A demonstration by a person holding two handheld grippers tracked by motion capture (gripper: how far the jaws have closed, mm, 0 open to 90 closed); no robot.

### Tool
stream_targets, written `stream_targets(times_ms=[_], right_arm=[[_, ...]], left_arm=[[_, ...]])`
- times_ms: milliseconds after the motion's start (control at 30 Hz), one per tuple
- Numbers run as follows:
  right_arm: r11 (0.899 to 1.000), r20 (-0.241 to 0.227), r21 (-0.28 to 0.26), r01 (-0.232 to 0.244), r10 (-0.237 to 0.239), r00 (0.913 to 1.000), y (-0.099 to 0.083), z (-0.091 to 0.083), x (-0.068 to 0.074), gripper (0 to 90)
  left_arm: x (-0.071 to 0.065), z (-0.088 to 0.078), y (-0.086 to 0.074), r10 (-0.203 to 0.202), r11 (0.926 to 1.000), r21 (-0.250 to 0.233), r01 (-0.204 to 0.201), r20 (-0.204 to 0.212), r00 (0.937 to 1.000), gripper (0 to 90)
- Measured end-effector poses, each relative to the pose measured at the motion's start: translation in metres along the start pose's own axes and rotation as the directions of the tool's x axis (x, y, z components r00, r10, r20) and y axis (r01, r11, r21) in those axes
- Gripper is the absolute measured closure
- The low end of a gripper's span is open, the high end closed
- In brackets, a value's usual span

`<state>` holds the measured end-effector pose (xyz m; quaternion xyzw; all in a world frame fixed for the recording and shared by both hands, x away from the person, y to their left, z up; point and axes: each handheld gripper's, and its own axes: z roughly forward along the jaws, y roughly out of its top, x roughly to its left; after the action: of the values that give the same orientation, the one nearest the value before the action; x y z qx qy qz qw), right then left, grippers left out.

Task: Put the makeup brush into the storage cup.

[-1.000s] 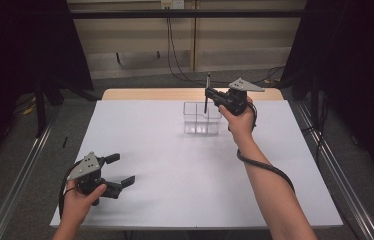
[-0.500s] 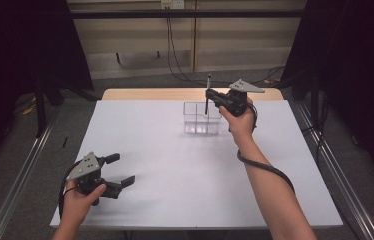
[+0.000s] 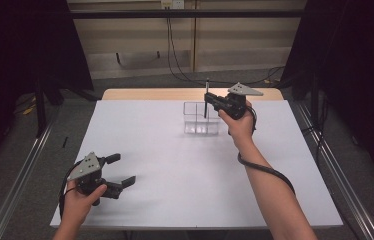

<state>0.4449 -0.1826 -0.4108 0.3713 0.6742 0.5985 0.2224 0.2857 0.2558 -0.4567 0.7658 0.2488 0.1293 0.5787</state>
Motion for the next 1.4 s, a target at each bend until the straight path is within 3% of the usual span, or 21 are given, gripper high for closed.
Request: stream_targets(times_ms=[133,1400], right_arm=[[1.0,-0.001,0.02,0.001,-0.001,1.0,-0.002,0.001,0.001,84.0],[1.0,-0.002,0.013,-0.022,0.022,0.9998,-0.012,-0.002,0.001,83.2]], left_arm=[[0.0,0.0,0.0,0.01,0.9999,0.009,-0.01,0.001,0.9999,1.4],[0.001,0.002,-0.001,0.011,0.9999,0.013,-0.011,0.003,0.9999,1.5]])
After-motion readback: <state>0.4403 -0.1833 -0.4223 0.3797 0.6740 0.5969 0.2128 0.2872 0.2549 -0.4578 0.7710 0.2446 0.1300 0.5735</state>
